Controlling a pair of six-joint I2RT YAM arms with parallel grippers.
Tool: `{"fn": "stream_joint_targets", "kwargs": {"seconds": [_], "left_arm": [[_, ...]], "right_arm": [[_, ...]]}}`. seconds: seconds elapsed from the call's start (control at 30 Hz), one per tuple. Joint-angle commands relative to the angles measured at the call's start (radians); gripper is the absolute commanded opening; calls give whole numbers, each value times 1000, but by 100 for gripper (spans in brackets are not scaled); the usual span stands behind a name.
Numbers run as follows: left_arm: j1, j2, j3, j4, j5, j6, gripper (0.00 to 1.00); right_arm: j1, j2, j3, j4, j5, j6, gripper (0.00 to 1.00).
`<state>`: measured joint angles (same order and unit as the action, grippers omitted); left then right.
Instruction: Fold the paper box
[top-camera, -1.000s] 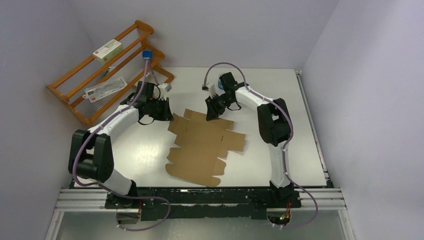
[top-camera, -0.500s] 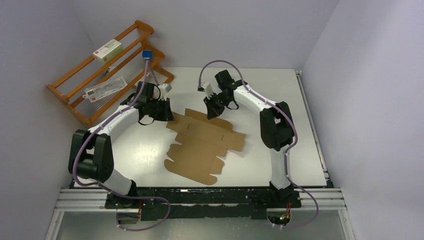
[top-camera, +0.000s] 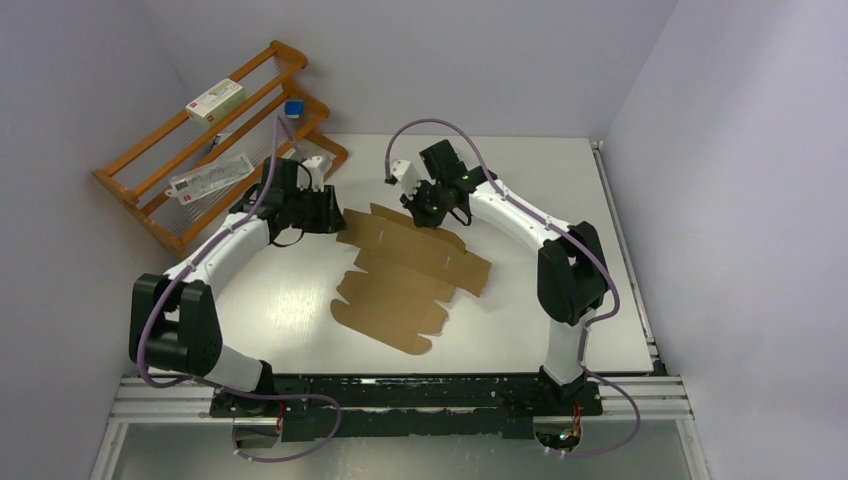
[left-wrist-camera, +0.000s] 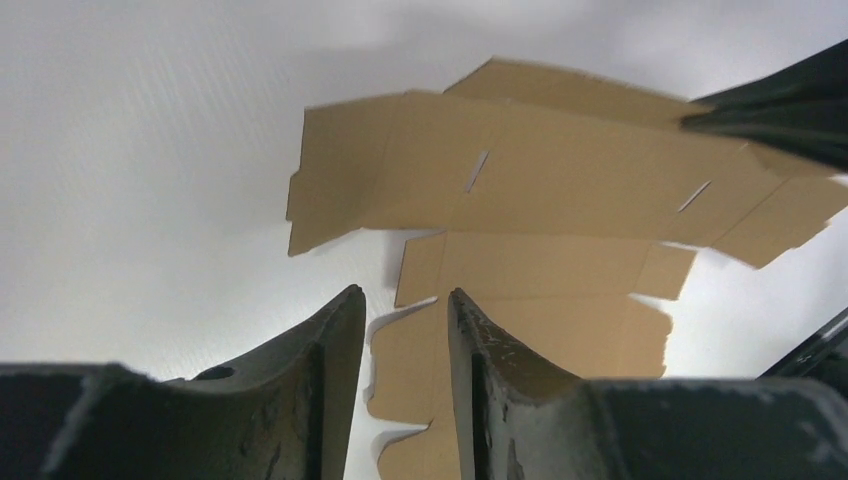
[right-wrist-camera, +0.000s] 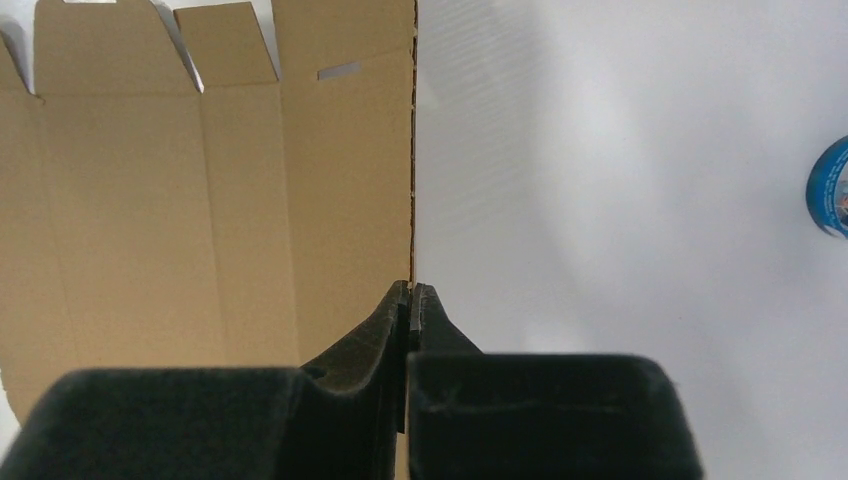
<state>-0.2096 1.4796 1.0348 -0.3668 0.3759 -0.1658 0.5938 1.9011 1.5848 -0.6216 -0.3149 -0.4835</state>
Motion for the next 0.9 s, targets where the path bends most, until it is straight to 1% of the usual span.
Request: {"fn": "stream_joint_targets", "kwargs": {"seconds": [0.0,0.17,0.27,0.33,0.47,0.57,0.67,0.87], "left_arm": [[23,-10,17,118,107,-94,42],[24,60,58,250,230,-216,48],[24,117,93,303,266,-287,52],[23,155,114,330,265,-325,52],[21,243,188,278,182,-337,52],[20,310,253,216,140,-324,48],[18,365,293,176,133,-312,44],[4,420,258,183,159,-342,42]], "right_arm": [[11,-35,-37,40,28,-22,0],[14,-38,-49,45,14,-20,0],[15,-37,-60,57,2,-20,0],[15,-35,-65,61,-1,-19,0],[19,-29,-71,63,-2,-17,0],[20,-33,-78,76,-9,-15,0],[21,-37,-82,88,-17,-13,0],[23,-39,-87,102,-10,-9,0]]}}
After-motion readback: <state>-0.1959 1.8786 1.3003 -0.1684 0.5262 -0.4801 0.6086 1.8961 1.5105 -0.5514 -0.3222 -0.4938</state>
